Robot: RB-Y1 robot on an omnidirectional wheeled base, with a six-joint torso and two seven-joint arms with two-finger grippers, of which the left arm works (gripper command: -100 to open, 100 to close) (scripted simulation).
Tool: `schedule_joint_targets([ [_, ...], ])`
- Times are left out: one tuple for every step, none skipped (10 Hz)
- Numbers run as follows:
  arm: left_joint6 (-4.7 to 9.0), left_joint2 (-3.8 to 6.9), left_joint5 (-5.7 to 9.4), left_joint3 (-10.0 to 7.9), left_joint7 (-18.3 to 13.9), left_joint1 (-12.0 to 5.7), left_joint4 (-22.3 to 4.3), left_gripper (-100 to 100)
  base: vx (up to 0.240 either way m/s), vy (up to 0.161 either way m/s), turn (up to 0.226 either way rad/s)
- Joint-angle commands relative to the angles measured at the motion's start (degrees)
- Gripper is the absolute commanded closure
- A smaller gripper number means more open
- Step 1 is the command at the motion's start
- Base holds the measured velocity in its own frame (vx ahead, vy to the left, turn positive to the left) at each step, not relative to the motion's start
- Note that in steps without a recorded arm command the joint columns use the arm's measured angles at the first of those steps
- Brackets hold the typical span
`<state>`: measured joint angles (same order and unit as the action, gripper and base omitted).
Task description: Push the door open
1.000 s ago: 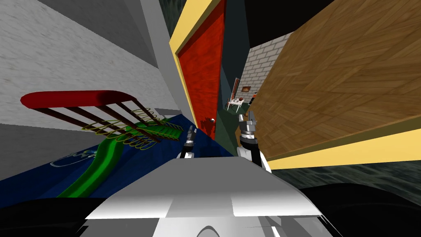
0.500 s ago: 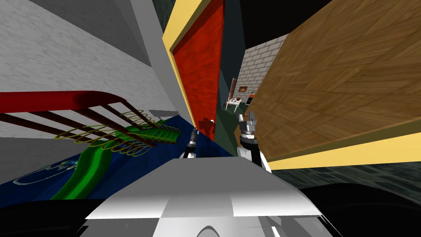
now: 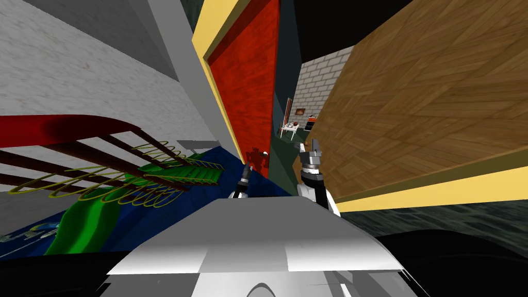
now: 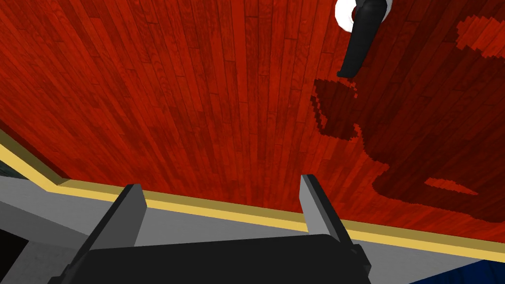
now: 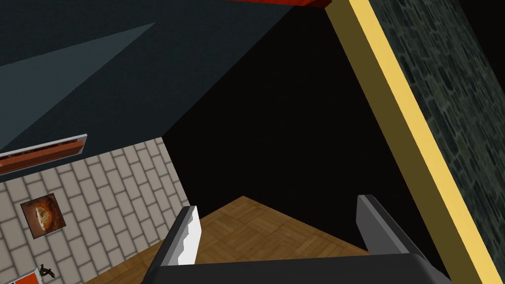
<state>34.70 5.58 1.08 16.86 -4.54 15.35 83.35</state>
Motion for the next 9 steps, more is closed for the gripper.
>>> schedule_joint_targets([
  [0.45, 0.11, -0.23, 0.87, 0.06, -0.77, -2.26, -100, 0.084, 0.050, -0.093],
  [0.89, 0.17, -0.37, 1.38, 0.09, -1.33, -3.87, -100, 0.085, 0.062, -0.088],
  [1.29, 0.21, -0.50, 1.85, 0.12, -1.85, -5.39, -100, 0.098, 0.066, -0.116],
  [1.70, 0.24, -0.63, 2.33, 0.15, -2.37, -6.91, -100, 0.087, 0.063, -0.100],
  [2.11, 0.28, -0.76, 2.81, 0.18, -2.90, -8.43, -100, 0.080, 0.061, -0.106],
  [2.52, 0.31, -0.89, 3.29, 0.21, -3.42, -9.95, -100, 0.096, 0.057, -0.101],
  [2.88, 0.33, -1.01, 3.72, 0.23, -3.89, -11.32, -100, 0.084, 0.057, -0.093],
  [3.25, 0.35, -1.13, 4.15, 0.26, -4.36, -12.69, -100, 0.079, 0.056, -0.090],
  [3.62, 0.36, -1.25, 4.58, 0.28, -4.84, -14.07, -100, 0.078, 0.053, -0.082],
])
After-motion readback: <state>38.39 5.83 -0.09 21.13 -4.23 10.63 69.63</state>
